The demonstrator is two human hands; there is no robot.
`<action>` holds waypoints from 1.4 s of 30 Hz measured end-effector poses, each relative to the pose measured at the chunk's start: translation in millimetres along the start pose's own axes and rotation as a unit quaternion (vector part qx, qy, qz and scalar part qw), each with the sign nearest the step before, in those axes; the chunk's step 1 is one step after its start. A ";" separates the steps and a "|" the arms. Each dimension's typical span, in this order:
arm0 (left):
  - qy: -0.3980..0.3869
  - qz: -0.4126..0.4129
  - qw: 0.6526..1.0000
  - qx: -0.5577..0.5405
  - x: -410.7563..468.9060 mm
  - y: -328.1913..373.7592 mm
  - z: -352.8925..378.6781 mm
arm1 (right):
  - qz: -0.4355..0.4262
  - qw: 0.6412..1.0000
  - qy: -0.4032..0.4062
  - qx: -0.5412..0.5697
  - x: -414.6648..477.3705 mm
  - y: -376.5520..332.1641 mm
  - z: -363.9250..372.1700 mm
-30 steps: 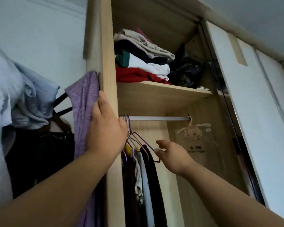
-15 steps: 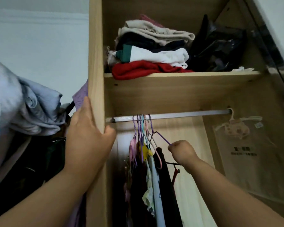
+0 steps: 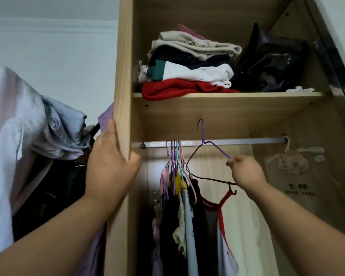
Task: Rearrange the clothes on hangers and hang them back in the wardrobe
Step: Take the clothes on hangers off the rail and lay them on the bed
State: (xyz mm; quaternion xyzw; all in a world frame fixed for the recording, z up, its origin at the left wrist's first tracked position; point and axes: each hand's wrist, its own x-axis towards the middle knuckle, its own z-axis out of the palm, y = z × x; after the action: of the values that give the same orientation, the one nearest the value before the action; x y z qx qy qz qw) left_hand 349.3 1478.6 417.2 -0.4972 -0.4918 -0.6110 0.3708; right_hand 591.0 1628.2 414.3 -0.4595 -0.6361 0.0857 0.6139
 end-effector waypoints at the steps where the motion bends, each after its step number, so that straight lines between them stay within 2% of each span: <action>1: -0.002 -0.003 1.000 0.001 0.1 0.2 0.4 | -0.005 1.000 0.005 0.001 -4.4 0.6 -6.8; 9: -0.036 -0.023 0.999 -0.013 -13.3 1.1 -6.8 | -0.015 0.999 0.028 0.016 -70.8 10.8 -82.0; 11: -0.053 0.013 0.998 0.023 -31.5 -0.6 -8.8 | -0.017 0.999 0.034 0.022 -92.3 17.7 -102.9; 13: -0.053 0.090 0.993 0.063 -49.8 1.6 -10.2 | -0.011 0.999 0.047 0.019 -110.6 30.9 -122.7; 17: -0.126 0.158 0.978 -0.050 -81.9 26.4 -4.1 | 0.016 0.998 0.053 0.013 -155.5 46.7 -160.4; 21: -0.237 0.150 0.936 -0.212 -120.4 54.0 22.6 | 0.091 0.992 0.035 0.075 -214.4 42.9 -188.1; 25: -0.347 0.122 0.882 -0.296 -162.6 73.7 54.4 | 0.135 0.988 0.033 0.066 -284.8 37.1 -210.1; 29: -0.486 0.115 0.813 -0.301 -214.3 76.0 79.7 | 0.165 0.982 0.066 0.068 -364.1 0.9 -209.4; 36: -0.615 0.098 0.665 -0.411 -309.6 35.5 52.9 | 0.226 0.951 0.209 -0.031 -514.9 -69.9 -166.9; 39: -0.660 0.090 0.575 -0.476 -348.0 14.5 29.7 | 0.261 0.912 0.307 -0.072 -593.6 -95.1 -140.1; 40: -0.673 0.073 0.540 -0.499 -358.8 11.4 18.6 | 0.278 0.893 0.339 -0.106 -618.8 -103.2 -132.1; 42: -0.686 0.050 0.494 -0.532 -376.4 12.8 -2.4 | 0.323 0.844 0.389 -0.179 -665.2 -115.6 -120.1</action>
State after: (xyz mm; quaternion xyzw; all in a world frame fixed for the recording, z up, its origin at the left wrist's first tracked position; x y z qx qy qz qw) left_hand 447.5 1459.6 54.1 -0.8865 -0.1475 -0.2044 -0.3881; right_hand 521.7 1049.6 52.8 -0.7365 -0.1650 -0.0224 0.6556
